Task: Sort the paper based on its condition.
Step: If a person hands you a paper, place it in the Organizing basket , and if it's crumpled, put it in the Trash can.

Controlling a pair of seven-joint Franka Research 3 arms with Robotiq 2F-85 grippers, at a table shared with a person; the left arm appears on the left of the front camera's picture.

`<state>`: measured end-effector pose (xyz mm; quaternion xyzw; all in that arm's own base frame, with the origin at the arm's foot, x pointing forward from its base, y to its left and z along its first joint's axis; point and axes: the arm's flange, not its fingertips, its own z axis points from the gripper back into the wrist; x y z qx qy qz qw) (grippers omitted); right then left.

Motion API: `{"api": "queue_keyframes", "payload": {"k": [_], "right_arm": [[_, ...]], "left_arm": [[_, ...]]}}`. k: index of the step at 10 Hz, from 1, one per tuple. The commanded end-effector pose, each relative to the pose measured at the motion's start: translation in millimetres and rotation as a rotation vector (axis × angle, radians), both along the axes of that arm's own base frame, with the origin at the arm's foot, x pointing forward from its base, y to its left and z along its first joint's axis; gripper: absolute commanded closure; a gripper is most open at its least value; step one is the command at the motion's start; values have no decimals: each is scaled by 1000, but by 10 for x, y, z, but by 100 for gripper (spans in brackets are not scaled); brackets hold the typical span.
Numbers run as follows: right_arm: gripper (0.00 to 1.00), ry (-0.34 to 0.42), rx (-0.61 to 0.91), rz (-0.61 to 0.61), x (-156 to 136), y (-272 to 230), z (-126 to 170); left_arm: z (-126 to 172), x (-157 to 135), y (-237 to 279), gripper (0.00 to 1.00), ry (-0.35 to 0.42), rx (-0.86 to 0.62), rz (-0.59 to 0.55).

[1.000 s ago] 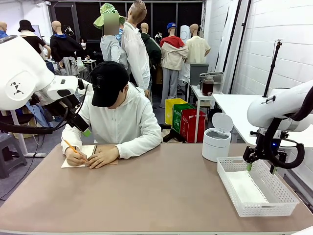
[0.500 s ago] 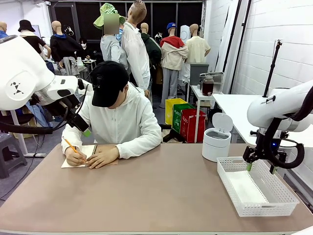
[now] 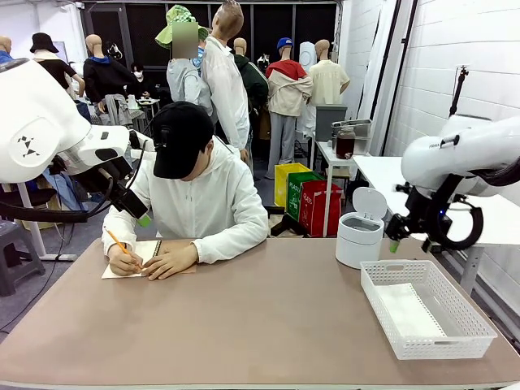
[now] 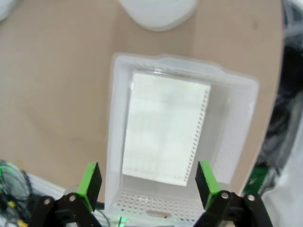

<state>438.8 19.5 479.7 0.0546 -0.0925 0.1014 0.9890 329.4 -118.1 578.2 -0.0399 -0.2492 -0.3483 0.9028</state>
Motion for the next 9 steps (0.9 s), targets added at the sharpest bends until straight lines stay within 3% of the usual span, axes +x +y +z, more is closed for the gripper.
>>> {"api": "queue_keyframes", "payload": {"k": [1,3,5,7,8,9], "right_arm": [[0,-135,-5,181,-111,180,87],[0,-264,17,373,-287,378,213],[0,-342,65,477,-427,521,289],[0,-343,115,479,-489,502,321],[0,-327,18,457,-416,620,406],[0,-327,18,457,-416,620,406]], "left_arm": [[5,-1,7,0,5,-13,-14],[5,-1,7,0,5,-13,-14],[5,-1,7,0,5,-13,-14],[5,-1,7,0,5,-13,-14],[5,-1,7,0,5,-13,-14],[5,-1,7,0,5,-13,-14]]}}
